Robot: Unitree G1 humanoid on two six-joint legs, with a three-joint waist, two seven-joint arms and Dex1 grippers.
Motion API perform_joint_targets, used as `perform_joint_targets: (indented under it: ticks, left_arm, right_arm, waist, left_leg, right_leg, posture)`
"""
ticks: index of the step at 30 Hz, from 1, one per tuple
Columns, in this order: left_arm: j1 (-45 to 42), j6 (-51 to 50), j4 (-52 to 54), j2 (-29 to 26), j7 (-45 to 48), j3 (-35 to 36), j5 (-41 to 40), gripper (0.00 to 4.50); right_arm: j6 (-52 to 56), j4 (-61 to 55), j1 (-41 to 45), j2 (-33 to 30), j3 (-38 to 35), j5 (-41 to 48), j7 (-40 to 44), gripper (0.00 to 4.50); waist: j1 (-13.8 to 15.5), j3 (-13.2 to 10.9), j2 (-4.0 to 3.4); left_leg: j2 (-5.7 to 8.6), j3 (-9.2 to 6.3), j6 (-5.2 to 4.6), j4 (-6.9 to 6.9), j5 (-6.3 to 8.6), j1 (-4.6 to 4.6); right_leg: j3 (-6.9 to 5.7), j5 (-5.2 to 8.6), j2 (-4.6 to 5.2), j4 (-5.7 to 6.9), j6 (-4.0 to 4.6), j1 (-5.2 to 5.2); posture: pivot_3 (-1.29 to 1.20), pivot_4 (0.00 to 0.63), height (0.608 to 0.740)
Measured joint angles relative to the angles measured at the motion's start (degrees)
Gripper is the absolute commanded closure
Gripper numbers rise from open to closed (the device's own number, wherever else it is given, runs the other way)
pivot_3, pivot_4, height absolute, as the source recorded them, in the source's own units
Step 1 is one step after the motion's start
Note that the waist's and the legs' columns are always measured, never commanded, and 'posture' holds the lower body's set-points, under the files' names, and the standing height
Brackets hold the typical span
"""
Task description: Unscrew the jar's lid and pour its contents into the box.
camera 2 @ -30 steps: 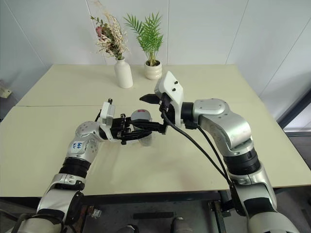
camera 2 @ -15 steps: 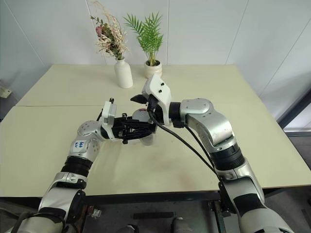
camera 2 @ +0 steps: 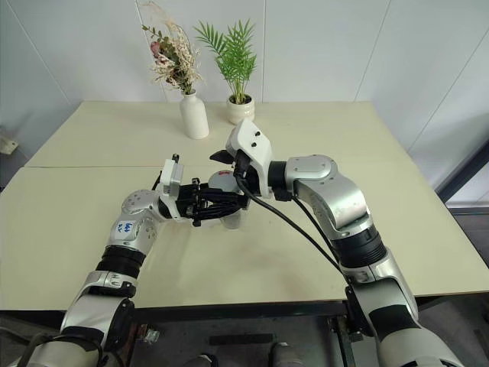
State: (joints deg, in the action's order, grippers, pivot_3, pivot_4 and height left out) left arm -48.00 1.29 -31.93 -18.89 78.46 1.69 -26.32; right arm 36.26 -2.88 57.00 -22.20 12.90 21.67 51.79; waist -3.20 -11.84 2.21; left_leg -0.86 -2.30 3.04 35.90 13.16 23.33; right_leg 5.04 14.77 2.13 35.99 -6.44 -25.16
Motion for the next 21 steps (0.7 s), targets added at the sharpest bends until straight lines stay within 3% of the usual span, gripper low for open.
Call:
perform_joint_targets:
  ticks: [21]
  left_arm:
    - [0.0,-0.7,0.1,0.0,-0.1,0.0,0.0,2.26]
  right_arm:
    - [2.6,-5.0,-2.5,-5.3,-1.1,1.8,0.0,0.02]
  waist:
    - [0.0,0.0,0.00]
  left_leg:
    - [0.01,0.00,0.00,0.01,0.00,0.00]
  right_leg:
    - [0.01,0.00,0.00,-0.02,0.00,0.00]
  posture:
    - [0.00,0.150,0.740]
